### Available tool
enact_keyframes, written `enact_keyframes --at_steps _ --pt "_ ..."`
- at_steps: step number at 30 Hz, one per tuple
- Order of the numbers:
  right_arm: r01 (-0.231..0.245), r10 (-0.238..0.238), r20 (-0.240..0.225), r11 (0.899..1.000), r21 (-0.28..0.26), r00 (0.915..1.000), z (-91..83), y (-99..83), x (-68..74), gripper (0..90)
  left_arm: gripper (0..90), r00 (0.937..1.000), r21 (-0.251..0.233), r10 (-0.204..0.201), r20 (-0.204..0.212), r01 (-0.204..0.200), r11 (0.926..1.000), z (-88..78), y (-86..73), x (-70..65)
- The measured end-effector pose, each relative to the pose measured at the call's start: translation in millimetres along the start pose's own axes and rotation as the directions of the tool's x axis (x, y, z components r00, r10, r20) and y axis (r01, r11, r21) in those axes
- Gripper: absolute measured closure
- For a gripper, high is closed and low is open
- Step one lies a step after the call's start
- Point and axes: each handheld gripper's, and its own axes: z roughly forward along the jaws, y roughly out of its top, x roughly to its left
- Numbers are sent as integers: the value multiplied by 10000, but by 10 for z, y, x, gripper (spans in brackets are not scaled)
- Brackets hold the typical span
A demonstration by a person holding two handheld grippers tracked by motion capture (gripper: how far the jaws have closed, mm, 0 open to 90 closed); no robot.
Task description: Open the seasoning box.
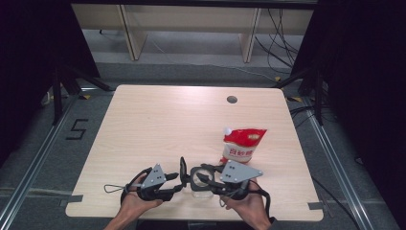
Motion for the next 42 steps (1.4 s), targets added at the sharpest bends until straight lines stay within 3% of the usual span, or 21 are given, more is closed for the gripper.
enact_keyframes --at_steps 4,10,12,13,14,17,20,22,23,25,26,28,29,31,32,33,34,37,38,39,42 --pt "-920 916 393 9957 87 9950 -236 -290 -152 561 386 9998 100 -138 -174 140 9999 -53 -14 -7" --pt "-1134 1123 856 9935 81 9900 -456 -495 -298 488 326 9966 304 -768 -305 778 9965 -135 -55 -37" --pt "-1194 1186 840 9928 37 9894 -485 -512 -313 480 318 9974 485 -609 -396 628 9968 -155 -58 -26" --pt "-963 955 1057 9954 23 9898 -550 -539 -352 460 312 9952 213 -943 -257 949 9953 -145 -69 -48" --pt "-1122 1130 1224 9936 -136 9860 -569 -558 -358 448 307 9967 493 -732 -349 749 9960 -180 -65 -39" --pt "-1408 1408 1287 9900 -95 9816 -631 -625 -414 429 284 9921 544 -1159 -489 1185 9915 -182 -78 -58" --pt "-1488 1490 1449 9888 -125 9782 -659 -679 -452 418 267 9925 487 -1092 -557 1119 9925 -183 -80 -54" --pt "-1466 1457 1520 9892 -53 9776 -705 -761 -540 396 243 9895 552 -1320 -593 1353 9893 -192 -76 -66" --pt "-1816 1766 1652 9832 156 9703 -731 -784 -538 392 243 9894 511 -1310 -623 1342 9896 -199 -77 -70" --pt "-1682 1648 1769 9857 46 9703 -755 -828 -605 379 241 9913 538 -1176 -594 1208 9912 -216 -72 -71" --pt "-1820 1789 2017 9833 -34 9630 -775 -844 -612 377 240 9903 609 -1210 -687 1252 9903 -222 -77 -73" --pt "-1778 1751 2136 9840 -66 9611 -827 -861 -661 359 237 9911 394 -1200 -573 1224 9917 -220 -74 -84" --pt "-2006 1956 2327 9797 -23 9527 -867 -864 -664 350 234 9903 405 -1241 -631 1267 9911 -228 -74 -90" --pt "-1817 1809 2577 9831 -208 9492 -916 -891 -721 328 231 9868 377 -1486 -645 1513 9878 -241 -71 -100" --pt "-2358 2322 2627 9716 -182 9365 -940 -901 -704 316 230 9908 527 -1133 -736 1174 9917 -261 -67 -74" --pt "-2061 2067 2642 9781 -301 9421 -953 -923 -749 306 230 9874 479 -1349 -823 1391 9891 -268 -69 -85" --pt "-2262 2282 2753 9733 -394 9339 -966 -938 -756 291 230 9857 341 -1505 -760 1534 9876 -264 -75 -87" --pt "-2115 2133 2706 9767 -362 9388 -979 -988 -841 240 224 9874 384 -1346 -833 1382 9897 -278 -86 -74" --pt "-2233 2243 2644 9741 -342 9380 -971 -1006 -850 229 222 9879 391 -1329 -798 1363 9899 -277 -88 -74" --pt "-2572 2511 2679 9663 -128 9301 -976 -1017 -837 224 220 9880 487 -1321 -803 1362 9895 -281 -88 -75" --pt "-2746 2654 2723 9615 -45 9249 -936 -1045 -822 189 216 9867 436 -1431 -771 1468 9882 -280 -84 -99"
